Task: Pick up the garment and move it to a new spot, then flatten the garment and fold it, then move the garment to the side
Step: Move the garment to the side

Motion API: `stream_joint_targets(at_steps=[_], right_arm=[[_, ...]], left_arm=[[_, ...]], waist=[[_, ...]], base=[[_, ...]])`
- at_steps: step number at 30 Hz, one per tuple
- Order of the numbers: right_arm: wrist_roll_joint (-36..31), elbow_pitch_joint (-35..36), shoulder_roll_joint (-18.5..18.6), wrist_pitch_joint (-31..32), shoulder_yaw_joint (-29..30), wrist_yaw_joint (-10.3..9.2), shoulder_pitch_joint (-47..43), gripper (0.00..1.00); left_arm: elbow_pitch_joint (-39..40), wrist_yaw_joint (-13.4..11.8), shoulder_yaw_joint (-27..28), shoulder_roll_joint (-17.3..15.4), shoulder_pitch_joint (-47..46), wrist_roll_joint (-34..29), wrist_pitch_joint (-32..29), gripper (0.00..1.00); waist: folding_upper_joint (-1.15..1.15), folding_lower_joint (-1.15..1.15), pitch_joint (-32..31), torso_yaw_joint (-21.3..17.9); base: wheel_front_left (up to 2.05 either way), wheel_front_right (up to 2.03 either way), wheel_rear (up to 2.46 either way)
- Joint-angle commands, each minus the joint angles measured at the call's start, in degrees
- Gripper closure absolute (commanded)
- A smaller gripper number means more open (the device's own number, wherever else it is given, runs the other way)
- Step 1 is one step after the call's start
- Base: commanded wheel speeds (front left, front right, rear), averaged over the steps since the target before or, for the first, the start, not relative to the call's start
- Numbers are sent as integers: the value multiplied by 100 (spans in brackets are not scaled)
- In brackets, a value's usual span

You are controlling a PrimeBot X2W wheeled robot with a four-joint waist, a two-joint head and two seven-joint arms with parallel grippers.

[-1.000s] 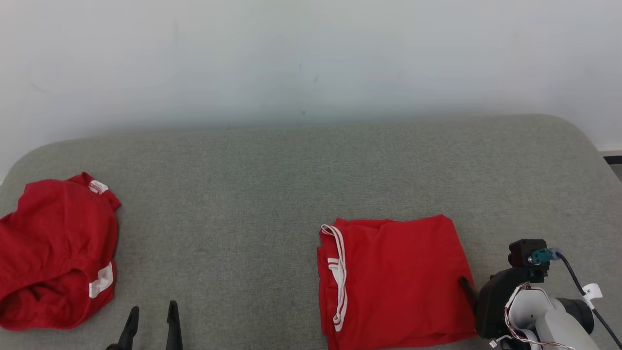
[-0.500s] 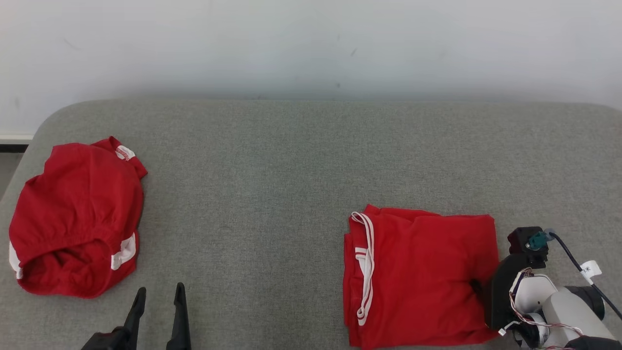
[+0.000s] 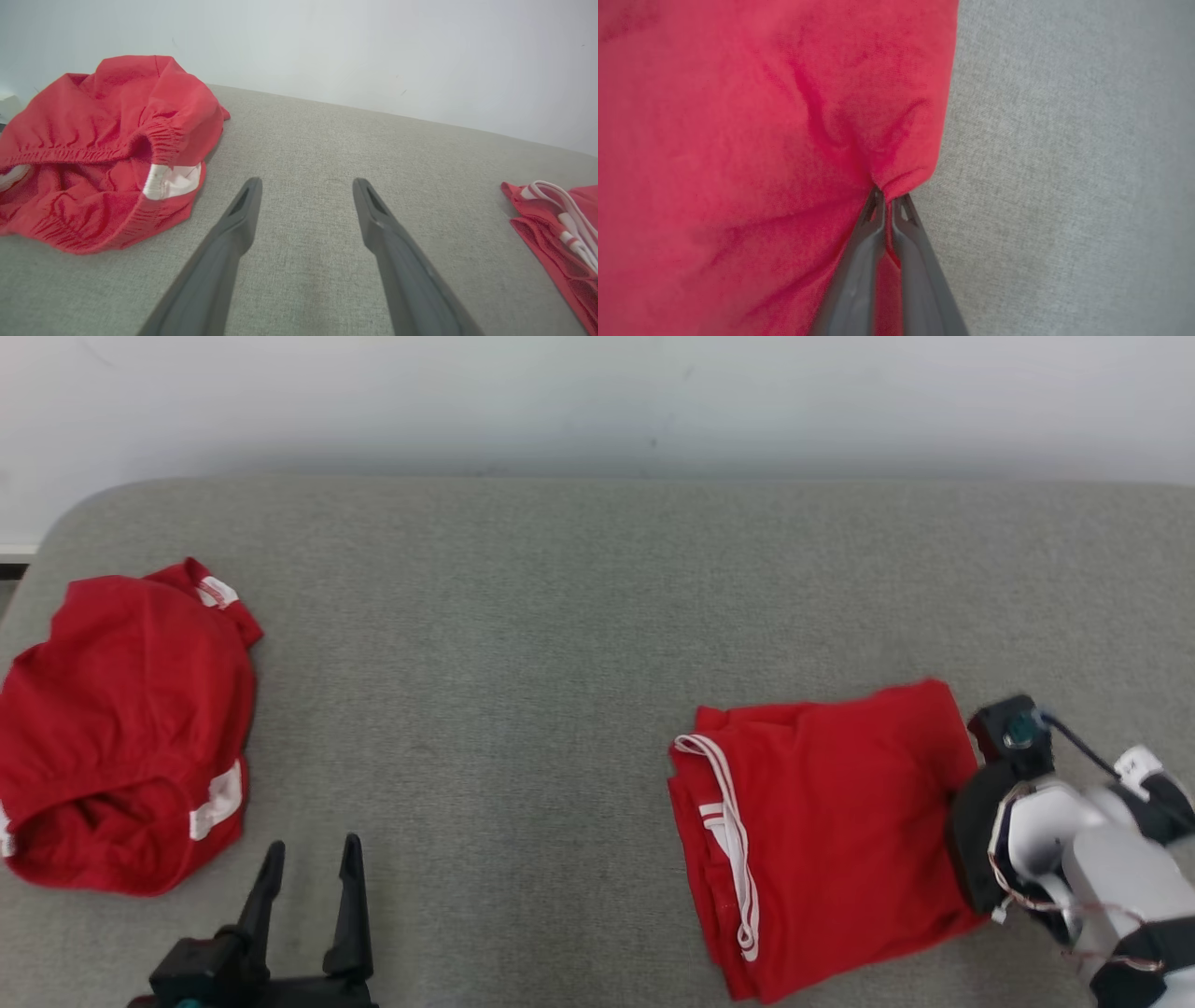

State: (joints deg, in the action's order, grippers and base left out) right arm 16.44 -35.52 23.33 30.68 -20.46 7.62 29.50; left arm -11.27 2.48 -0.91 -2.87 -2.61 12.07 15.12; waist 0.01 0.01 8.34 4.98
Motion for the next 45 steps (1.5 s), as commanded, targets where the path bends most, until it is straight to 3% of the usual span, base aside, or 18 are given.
stream_joint_targets(at_steps=[1, 8, 21, 36, 45], right_arm=[[-41, 129, 162, -7, -175, -24, 261, 100], [122, 397, 504, -13, -597, -22, 981, 100], [-179, -20, 958, -728, 61, -22, 1899, 100], [-1253, -227, 1014, -1585, 1011, -22, 2225, 100], [-1687, -133, 1044, -1908, 1154, -22, 2088, 100]], left_arm=[[95, 7, 34, -4, -114, -89, 1, 0], [292, 89, 107, -5, -354, -232, 1, 0], [577, 262, 180, -126, -1079, -558, 1, 0], [721, 359, 142, -305, -1509, -714, 0, 0], [718, 387, 164, -304, -1508, -701, 0, 0]], waist=[[-1, -1, 156, -185], [-1, -1, 567, -710], [-1, -1, 1388, -1703], [-1, -1, 1969, -1879], [-1, -1, 1952, -1787]], base=[[0, 0, 0], [0, 0, 0], [0, 0, 0], [0, 0, 0], [0, 0, 0]])
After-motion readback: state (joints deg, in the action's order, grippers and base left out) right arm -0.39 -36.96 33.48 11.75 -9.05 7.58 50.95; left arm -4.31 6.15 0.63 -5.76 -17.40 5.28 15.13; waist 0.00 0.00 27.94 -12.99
